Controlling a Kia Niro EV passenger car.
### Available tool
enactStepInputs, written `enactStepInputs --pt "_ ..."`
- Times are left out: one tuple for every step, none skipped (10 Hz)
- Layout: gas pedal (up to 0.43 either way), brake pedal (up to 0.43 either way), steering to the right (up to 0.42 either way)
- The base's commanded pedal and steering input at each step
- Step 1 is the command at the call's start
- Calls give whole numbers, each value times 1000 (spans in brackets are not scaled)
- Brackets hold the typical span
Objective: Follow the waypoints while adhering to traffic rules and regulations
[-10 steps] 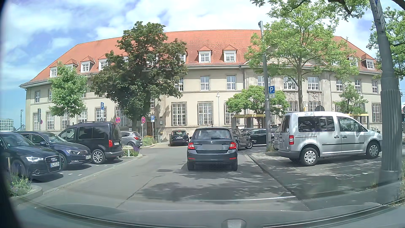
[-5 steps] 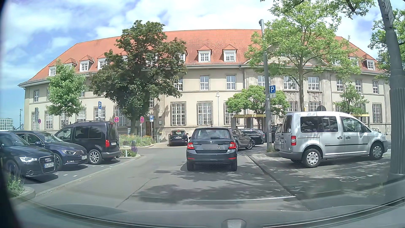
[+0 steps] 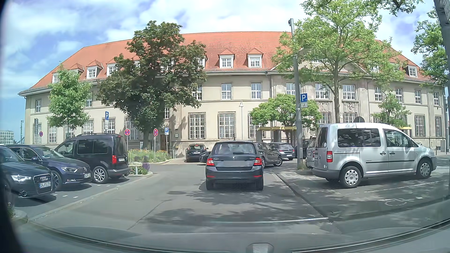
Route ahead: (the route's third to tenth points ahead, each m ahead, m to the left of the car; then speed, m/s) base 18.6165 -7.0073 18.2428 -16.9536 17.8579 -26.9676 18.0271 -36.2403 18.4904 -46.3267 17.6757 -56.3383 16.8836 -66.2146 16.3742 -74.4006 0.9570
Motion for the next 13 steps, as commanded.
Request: enactStepInputs --pt "0 49 31" --pt "0 61 31" --pt "0 67 31" --pt "0 73 31" --pt "0 79 31" --pt "0 79 32" --pt "0 85 31" --pt "0 85 32" --pt "0 91 31" --pt "0 98 31" --pt "0 98 30" --pt "0 98 30" --pt "0 98 30"
